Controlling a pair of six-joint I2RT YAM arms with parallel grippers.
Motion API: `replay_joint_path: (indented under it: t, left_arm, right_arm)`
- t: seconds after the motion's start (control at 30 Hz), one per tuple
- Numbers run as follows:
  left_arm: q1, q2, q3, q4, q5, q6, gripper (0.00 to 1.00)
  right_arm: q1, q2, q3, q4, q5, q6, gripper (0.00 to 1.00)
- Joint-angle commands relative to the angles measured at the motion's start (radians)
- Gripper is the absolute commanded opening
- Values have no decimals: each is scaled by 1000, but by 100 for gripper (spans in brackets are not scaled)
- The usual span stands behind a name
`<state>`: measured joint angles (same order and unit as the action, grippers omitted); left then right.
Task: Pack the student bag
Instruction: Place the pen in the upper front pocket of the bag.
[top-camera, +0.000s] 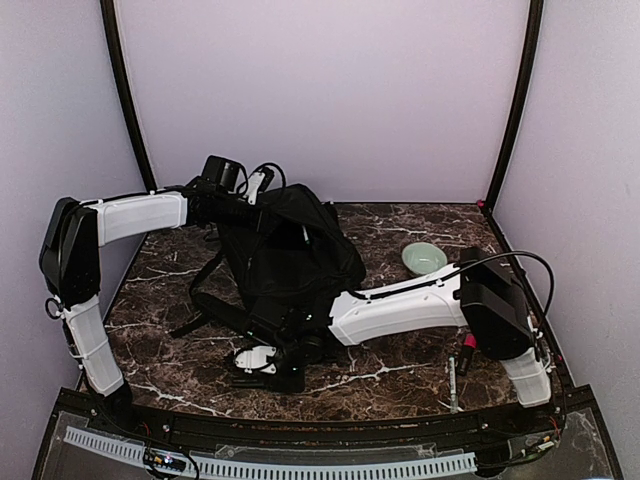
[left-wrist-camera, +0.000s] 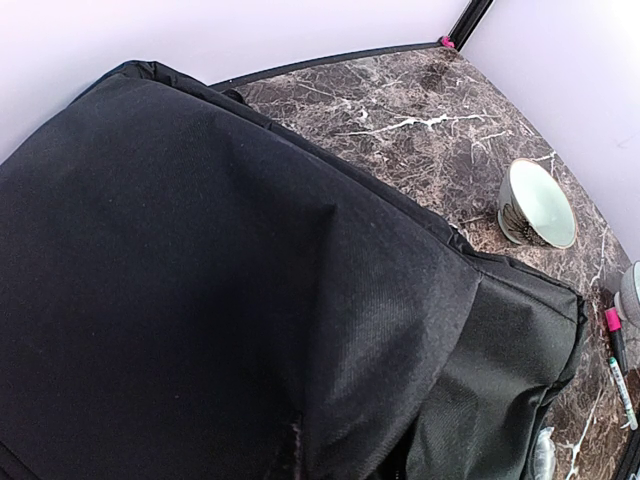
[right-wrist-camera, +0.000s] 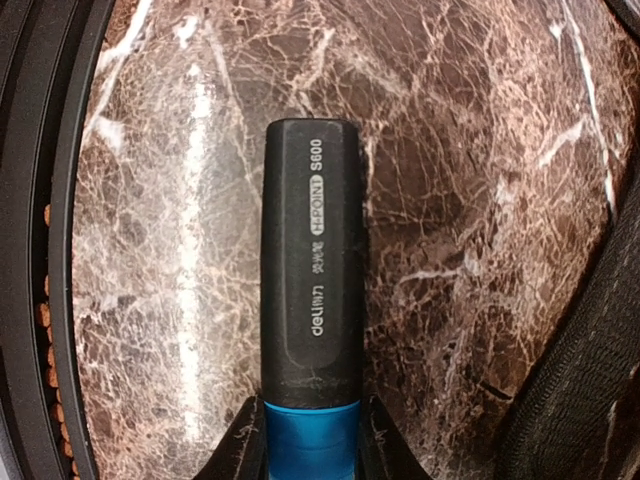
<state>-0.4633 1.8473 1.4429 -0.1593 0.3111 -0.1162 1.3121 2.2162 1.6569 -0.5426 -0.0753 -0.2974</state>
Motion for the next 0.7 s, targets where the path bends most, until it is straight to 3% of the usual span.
replay_joint_path:
  t: [0.0,0.17,0.33,0.67]
  left_arm:
    - [-14,-83,24,37,49,0,3]
    - [-15,-79,26,34,49,1,3]
    - [-17,-73,27,30,48,4,3]
    - [-17,-43,28,21,25,20,3]
  right_arm:
    - [-33,-49,-19,-97,-9,-12,23]
    - [-105,-214,-235,-133,22,-32,22]
    - [-224,-357,-390,-154,-70,-26,19]
    - [-366,-547,-389,-252,-235,-31,17]
